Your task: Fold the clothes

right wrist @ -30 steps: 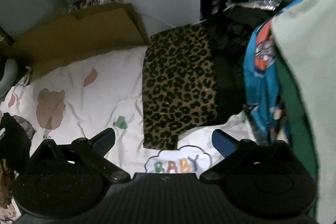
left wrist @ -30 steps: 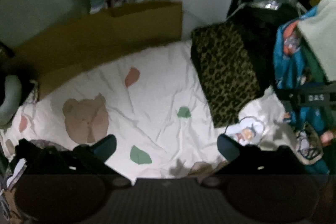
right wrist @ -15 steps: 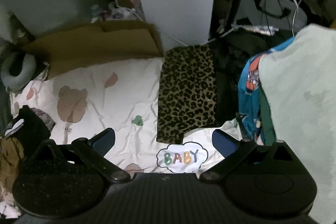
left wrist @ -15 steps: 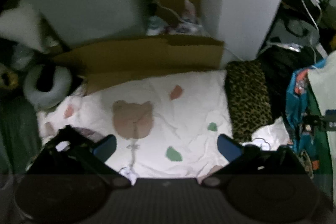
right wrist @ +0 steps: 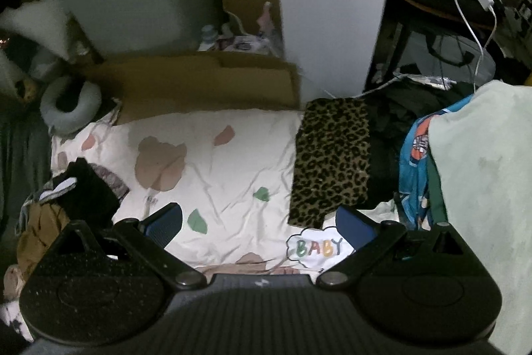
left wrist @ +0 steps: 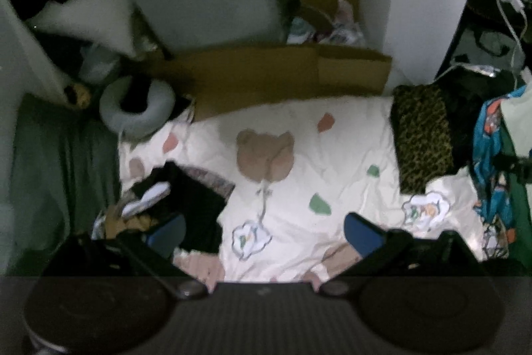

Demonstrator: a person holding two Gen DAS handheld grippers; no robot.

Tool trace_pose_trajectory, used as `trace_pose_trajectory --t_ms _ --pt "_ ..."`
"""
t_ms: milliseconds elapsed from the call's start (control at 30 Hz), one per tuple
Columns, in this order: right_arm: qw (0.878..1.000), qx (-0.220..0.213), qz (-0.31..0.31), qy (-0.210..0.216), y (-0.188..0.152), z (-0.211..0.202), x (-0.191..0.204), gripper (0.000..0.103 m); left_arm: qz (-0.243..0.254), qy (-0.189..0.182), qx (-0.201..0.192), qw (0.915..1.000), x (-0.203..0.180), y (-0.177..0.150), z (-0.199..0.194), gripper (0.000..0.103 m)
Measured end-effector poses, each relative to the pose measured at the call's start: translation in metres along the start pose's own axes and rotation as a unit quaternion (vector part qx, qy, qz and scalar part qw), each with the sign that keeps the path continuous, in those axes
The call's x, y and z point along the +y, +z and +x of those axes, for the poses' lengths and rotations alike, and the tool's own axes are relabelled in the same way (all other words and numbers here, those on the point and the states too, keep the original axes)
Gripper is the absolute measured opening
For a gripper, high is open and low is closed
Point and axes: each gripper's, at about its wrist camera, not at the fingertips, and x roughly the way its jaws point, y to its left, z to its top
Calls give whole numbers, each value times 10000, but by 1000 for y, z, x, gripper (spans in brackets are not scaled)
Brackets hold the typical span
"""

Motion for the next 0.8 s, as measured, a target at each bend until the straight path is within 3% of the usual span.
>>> trace_pose_trajectory --t_ms 267,333,800 --pt "9985 209 -423 282 -38 9 47 102 -477 -84 -24 9988 -13 -72 24 103" --pt "9982 180 -493 284 -48 10 51 102 -593 66 -149 9981 -21 -86 28 103" --pt "9985 -4 -448 313 -86 8 29 102 -838 69 -1036 9911 -81 -117 19 103"
